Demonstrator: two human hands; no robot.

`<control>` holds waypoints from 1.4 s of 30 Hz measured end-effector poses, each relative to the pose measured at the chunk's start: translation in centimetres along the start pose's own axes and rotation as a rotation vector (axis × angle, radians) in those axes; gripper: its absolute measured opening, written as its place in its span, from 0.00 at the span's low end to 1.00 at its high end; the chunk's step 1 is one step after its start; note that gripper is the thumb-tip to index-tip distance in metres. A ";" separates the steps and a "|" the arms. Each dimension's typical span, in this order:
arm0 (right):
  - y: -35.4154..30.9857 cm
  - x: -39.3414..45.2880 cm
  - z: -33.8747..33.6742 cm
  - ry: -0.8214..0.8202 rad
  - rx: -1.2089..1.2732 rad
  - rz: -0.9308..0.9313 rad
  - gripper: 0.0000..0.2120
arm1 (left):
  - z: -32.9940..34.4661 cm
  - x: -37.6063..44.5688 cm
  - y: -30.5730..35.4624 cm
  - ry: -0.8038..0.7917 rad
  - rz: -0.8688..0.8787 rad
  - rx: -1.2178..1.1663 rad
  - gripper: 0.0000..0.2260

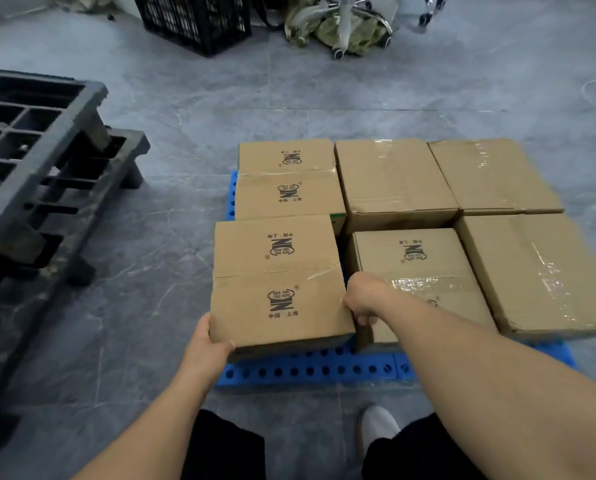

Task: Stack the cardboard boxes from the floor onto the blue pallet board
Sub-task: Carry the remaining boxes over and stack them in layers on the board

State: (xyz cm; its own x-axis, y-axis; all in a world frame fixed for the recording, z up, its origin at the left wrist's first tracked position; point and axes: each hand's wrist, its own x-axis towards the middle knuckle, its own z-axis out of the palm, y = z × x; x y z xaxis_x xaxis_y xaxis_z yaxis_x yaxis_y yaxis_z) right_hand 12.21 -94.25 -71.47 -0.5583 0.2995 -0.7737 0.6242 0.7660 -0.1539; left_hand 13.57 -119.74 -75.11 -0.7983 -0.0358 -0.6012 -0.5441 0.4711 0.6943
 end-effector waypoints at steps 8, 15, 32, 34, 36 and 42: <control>1.4 0.3 -0.1 0.031 0.000 -0.024 0.06 | 1.2 2.2 -0.7 -0.057 -0.020 0.073 0.28; 1.9 0.3 0.0 0.017 -0.030 -0.094 0.11 | 1.2 2.7 -1.0 -0.086 -0.011 0.084 0.28; 4.0 -0.6 0.3 0.070 -0.177 -0.123 0.10 | 2.5 0.9 0.2 -0.074 -0.029 0.161 0.27; 4.0 -0.5 0.4 0.057 -0.185 -0.122 0.09 | 2.4 1.0 0.4 -0.060 -0.026 0.162 0.27; 4.0 -0.5 0.5 0.050 -0.188 -0.116 0.10 | 2.4 0.8 0.3 -0.058 -0.030 0.166 0.27; 4.3 -0.6 0.7 0.069 -0.159 -0.107 0.11 | 2.6 0.2 0.6 -0.062 -0.044 0.193 0.27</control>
State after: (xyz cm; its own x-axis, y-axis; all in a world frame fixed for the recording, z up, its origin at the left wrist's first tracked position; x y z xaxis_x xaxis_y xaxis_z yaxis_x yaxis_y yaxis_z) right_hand 15.59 -91.53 -72.05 -0.6563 0.2459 -0.7134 0.4684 0.8739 -0.1297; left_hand 13.73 -117.18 -75.88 -0.7540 -0.0083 -0.6569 -0.5138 0.6305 0.5818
